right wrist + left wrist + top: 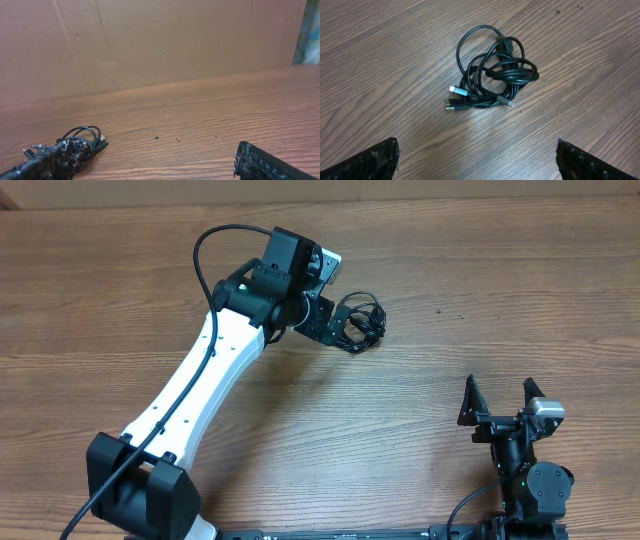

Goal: Untangle cables
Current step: 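Lower the left gripper onto the black cable bundle and grasp it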

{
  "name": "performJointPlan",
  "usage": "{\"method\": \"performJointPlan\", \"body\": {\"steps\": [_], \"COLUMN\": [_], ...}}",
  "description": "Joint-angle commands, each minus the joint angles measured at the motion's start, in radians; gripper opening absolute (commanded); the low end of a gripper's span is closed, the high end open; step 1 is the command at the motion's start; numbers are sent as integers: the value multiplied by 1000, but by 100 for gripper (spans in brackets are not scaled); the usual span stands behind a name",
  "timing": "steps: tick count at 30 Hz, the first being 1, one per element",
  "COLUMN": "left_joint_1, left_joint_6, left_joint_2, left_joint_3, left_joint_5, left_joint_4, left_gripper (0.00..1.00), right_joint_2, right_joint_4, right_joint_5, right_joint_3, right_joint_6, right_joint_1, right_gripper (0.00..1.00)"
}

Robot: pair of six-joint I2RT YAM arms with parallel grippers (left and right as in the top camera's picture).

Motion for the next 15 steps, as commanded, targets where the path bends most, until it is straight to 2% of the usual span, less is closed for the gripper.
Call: {"method": "performJointPlan", "body": {"steps": [1, 15], "left_joint_1": [-5, -10], "left_joint_6": [23, 22], "left_joint_2": [47, 148], "left_joint_3": [29, 29], "left_joint_5": [-12, -4], "left_joint_4": [14, 41], "left_gripper": [100, 100], "right_joint_2": [-8, -8], "right_joint_4": [6, 6], "right_joint_5": [6, 6], "right_joint_3": [-11, -11], "right_joint_6": [7, 7], "right_joint_1": [-3, -3], "right_gripper": [100, 100]}}
